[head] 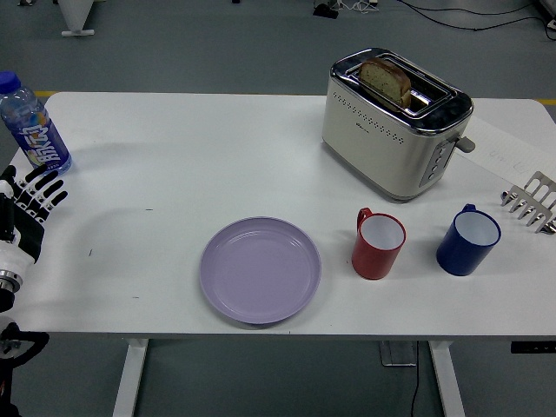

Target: Push plate across desktop

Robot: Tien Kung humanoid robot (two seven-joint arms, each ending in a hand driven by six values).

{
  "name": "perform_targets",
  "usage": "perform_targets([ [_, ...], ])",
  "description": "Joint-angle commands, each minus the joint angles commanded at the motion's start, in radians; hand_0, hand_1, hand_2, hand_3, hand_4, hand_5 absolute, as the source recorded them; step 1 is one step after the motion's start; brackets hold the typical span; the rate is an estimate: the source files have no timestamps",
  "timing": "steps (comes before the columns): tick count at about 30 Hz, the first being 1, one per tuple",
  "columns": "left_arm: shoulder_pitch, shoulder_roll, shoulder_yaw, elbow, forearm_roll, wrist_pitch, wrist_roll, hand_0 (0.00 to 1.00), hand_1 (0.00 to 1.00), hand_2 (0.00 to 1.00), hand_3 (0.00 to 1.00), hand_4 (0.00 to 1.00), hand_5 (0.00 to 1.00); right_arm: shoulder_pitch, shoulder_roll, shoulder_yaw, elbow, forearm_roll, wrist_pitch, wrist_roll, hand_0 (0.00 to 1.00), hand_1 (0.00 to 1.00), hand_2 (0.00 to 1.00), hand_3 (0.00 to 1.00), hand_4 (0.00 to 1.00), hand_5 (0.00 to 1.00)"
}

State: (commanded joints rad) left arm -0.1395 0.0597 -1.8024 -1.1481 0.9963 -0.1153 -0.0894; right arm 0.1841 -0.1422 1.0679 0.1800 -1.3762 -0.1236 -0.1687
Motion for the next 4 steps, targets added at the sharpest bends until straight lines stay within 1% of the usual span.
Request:
perform_targets([
  [4,0.001,-0.001,0.007,0.005,-0.023,0.026,-0.002,0.744,0.773,0.752,0.699,0.64,0.998,-0.002,-0.001,0.001,0.0,0.0,0.0,0.001,0.636,0.606,0.666,0.608,0.179,0.116],
])
